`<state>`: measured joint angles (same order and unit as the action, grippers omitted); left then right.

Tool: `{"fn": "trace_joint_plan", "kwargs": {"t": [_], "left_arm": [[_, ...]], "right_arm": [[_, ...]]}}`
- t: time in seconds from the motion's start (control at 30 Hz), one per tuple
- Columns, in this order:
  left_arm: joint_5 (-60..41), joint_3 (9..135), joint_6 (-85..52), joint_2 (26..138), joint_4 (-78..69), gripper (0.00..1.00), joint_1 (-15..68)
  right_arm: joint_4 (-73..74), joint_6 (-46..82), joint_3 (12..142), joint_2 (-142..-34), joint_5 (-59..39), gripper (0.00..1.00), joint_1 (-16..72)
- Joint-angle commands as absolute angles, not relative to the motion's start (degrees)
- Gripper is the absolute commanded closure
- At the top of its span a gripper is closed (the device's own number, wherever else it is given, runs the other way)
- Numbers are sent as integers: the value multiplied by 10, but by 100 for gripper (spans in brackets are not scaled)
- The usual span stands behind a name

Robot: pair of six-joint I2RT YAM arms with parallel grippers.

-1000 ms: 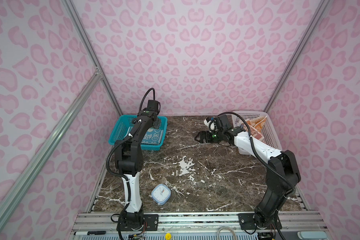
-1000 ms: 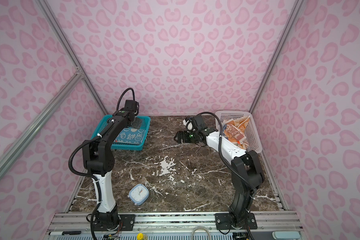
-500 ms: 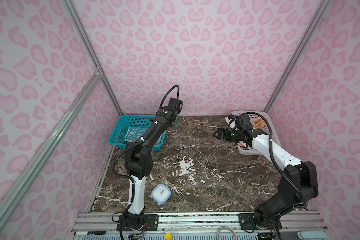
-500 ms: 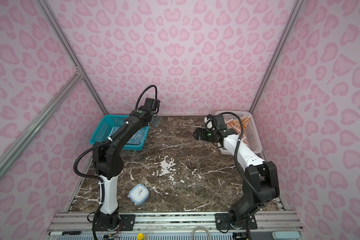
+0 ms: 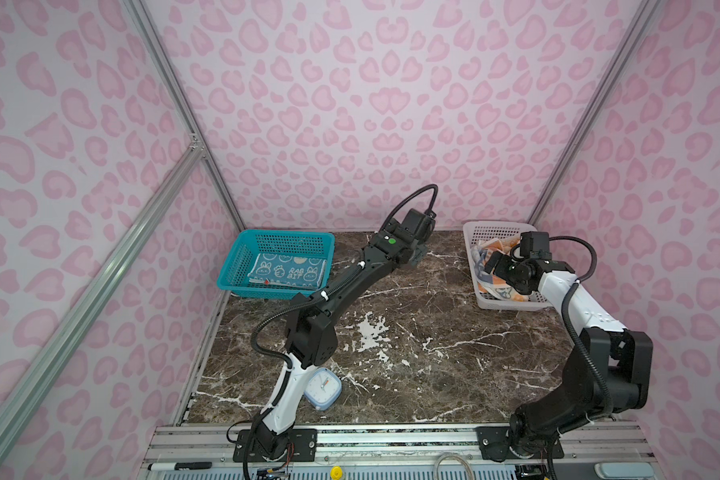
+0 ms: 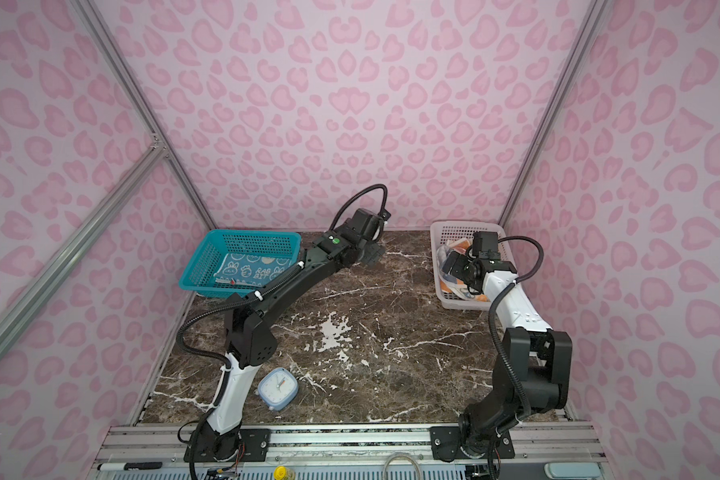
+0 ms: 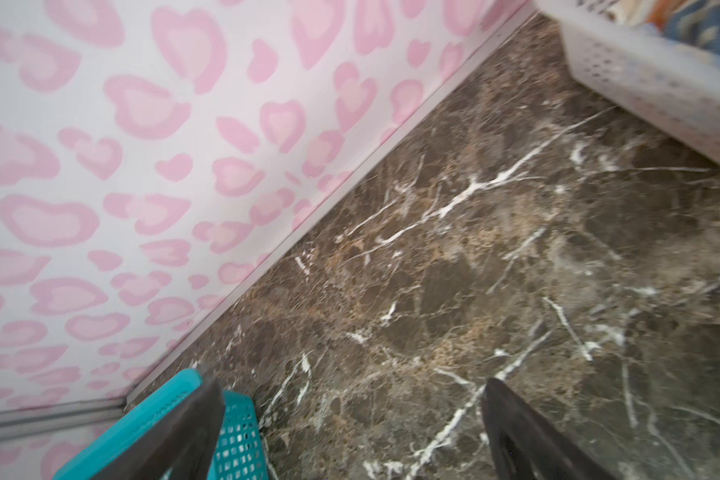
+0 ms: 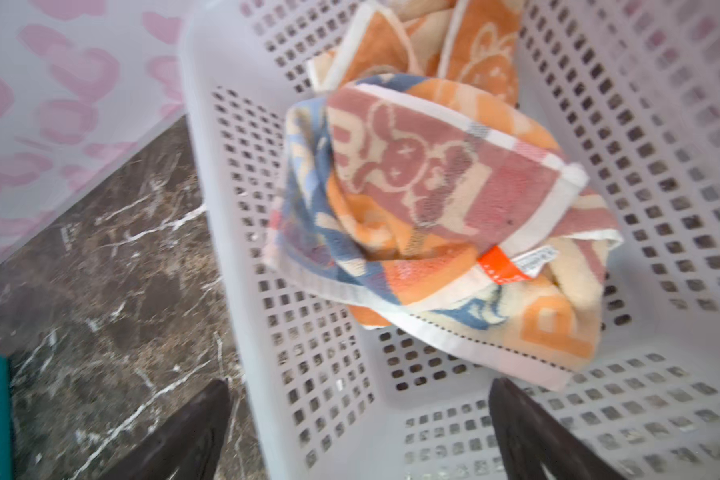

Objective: Fold and stack the towels
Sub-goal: 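Reach the right gripper into the white basket and grasp a striped towel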

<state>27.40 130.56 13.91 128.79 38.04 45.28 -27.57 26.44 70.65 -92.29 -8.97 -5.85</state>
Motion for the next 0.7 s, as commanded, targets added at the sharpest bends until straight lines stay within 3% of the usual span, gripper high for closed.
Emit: {"fn": "trace_joint_plan", "kwargs": {"t": [0.0, 0.13, 0.4, 0.67], "left_arm": [[285, 1319, 156, 1307, 353, 2, 482], [281, 1319, 160, 1323, 337, 2, 516], [265, 1320, 110, 1335, 329, 2, 541], [269, 1313, 96, 1332, 329, 2, 538]], "right_arm": [[-275, 277, 716, -960, -74, 2, -71], [-248, 282, 719, -1003, -88, 11, -87], [-236, 284, 764, -1087, -107, 43, -94], [-250, 283, 781, -1083, -106, 96, -91]]}}
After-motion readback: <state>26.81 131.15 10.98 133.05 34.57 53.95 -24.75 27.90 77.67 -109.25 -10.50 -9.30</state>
